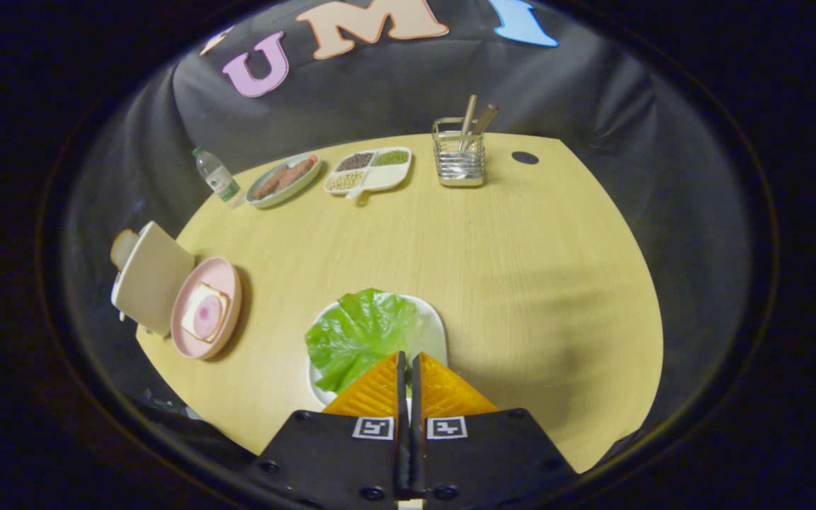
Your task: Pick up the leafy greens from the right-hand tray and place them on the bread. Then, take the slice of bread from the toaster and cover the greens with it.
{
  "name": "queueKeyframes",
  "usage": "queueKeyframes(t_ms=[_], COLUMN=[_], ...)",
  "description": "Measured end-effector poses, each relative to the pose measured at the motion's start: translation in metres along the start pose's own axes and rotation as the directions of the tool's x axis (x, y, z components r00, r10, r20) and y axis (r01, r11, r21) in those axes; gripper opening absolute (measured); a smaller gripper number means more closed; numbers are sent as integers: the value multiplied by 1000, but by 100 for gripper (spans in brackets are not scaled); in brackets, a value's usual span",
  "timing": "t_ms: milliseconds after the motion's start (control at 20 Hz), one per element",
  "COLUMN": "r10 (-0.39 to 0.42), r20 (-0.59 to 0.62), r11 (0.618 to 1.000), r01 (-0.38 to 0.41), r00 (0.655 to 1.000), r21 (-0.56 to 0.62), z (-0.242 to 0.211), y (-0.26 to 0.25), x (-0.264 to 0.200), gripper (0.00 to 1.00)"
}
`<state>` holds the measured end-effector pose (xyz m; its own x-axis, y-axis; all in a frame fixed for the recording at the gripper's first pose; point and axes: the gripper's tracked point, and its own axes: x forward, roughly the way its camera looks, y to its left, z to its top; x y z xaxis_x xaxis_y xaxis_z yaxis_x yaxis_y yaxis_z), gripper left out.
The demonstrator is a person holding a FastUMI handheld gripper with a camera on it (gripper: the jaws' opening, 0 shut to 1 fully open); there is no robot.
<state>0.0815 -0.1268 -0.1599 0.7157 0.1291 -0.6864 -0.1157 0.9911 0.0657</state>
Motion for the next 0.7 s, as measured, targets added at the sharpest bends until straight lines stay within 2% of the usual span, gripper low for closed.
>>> queueKeyframes(t_ms=[350, 700], r10=[59, 133], r20=[119, 204], r11=[989, 978], r01=[-74, -162], r00=[991, 970], r21=[125, 133], z=[16, 38], y=[49, 117], x=[-42, -73], gripper=[3, 3])
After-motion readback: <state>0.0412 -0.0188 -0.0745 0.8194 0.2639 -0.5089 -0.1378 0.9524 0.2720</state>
